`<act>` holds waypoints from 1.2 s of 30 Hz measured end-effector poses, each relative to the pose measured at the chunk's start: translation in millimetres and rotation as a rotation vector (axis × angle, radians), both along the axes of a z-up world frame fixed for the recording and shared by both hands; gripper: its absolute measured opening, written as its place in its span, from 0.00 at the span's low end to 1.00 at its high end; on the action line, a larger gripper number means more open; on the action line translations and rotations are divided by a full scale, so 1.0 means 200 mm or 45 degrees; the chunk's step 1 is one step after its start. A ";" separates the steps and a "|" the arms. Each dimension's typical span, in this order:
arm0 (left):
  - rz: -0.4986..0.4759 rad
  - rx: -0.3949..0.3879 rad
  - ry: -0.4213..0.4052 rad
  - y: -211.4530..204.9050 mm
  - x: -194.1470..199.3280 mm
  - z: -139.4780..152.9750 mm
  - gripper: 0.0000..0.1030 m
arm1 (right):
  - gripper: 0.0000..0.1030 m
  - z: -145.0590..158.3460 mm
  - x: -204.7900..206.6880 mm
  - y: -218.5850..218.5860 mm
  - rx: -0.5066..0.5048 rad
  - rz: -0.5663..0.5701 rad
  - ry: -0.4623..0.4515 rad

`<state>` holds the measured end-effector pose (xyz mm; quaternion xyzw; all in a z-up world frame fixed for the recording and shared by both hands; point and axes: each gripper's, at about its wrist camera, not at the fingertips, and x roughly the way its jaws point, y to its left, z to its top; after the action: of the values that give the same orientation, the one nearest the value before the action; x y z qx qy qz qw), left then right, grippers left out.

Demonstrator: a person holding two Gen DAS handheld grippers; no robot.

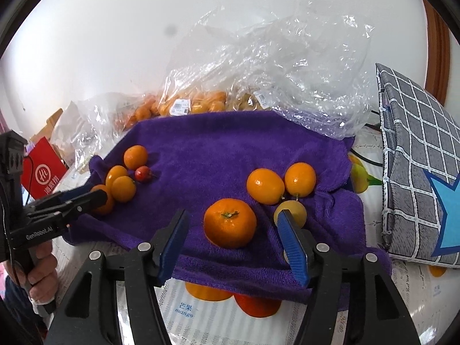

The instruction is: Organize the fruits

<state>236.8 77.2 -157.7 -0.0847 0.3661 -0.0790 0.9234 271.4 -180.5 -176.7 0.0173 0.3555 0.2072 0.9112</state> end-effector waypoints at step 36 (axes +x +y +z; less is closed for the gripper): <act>0.135 0.202 -0.191 -0.34 -0.91 0.67 0.82 | 0.96 0.69 -1.05 -0.36 -0.117 -0.354 -0.222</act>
<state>53.9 9.2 -23.4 -0.0246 0.2959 -0.0070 0.9549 62.3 -251.9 -38.2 0.0066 0.2785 0.0636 0.9583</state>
